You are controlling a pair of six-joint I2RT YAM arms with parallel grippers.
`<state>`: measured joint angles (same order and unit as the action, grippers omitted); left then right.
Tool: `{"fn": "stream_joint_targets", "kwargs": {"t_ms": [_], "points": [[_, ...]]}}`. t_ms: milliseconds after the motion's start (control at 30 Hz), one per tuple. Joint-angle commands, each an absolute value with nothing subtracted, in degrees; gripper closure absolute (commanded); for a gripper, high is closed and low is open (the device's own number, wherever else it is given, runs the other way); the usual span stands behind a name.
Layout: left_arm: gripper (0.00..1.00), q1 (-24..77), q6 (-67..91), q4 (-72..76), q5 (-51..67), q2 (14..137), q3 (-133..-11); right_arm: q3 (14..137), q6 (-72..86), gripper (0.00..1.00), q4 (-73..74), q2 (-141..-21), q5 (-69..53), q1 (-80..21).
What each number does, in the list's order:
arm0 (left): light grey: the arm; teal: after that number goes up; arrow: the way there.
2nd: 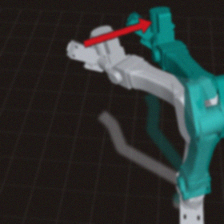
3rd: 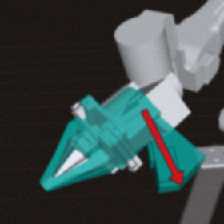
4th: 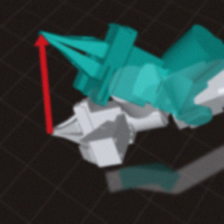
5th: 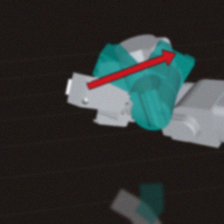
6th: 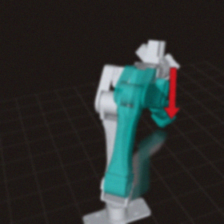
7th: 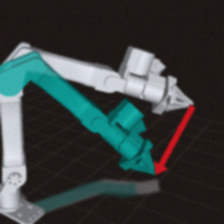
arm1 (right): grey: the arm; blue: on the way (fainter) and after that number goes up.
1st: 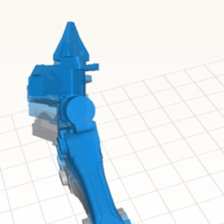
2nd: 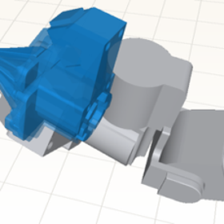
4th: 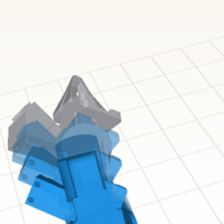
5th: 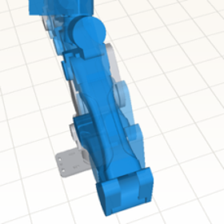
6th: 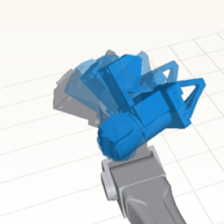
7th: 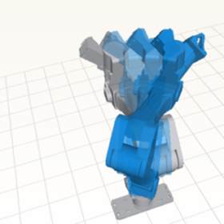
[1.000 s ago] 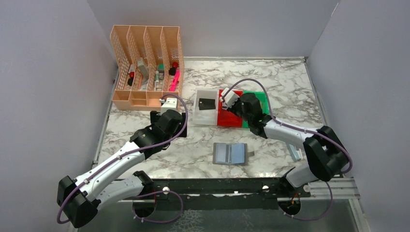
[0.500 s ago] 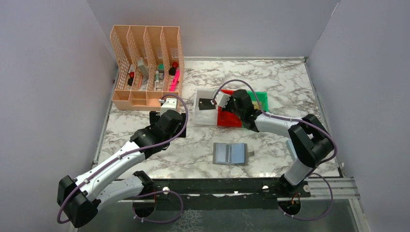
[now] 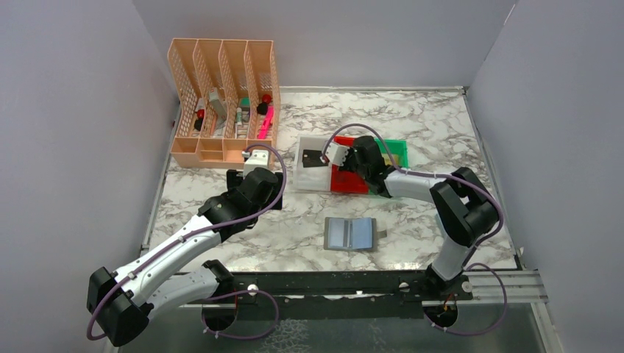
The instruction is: Take the credit cards out of the card holder
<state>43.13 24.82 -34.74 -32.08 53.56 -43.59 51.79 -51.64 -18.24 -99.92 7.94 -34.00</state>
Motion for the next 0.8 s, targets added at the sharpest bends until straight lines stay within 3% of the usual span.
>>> {"fn": "stream_joint_targets", "kwargs": {"t_ms": [0,467,600,767], "points": [[0.01,42.9,24.9,-35.2,-34.4,52.9,-45.4,53.6,-53.3,0.99,-17.2,-101.4,4.5,-33.6],[0.01,42.9,24.9,-35.3,-34.0,53.5,-45.4,55.3,-55.6,0.92,-11.8,-104.2,4.1,-33.5],[0.01,42.9,24.9,-35.3,-33.9,53.7,-45.4,55.1,-56.6,0.74,-9.0,-102.7,1.3,-33.5],[0.01,42.9,24.8,-35.4,-33.8,54.1,-45.5,54.5,-56.6,0.73,-10.2,-102.4,1.9,-33.4]]}}
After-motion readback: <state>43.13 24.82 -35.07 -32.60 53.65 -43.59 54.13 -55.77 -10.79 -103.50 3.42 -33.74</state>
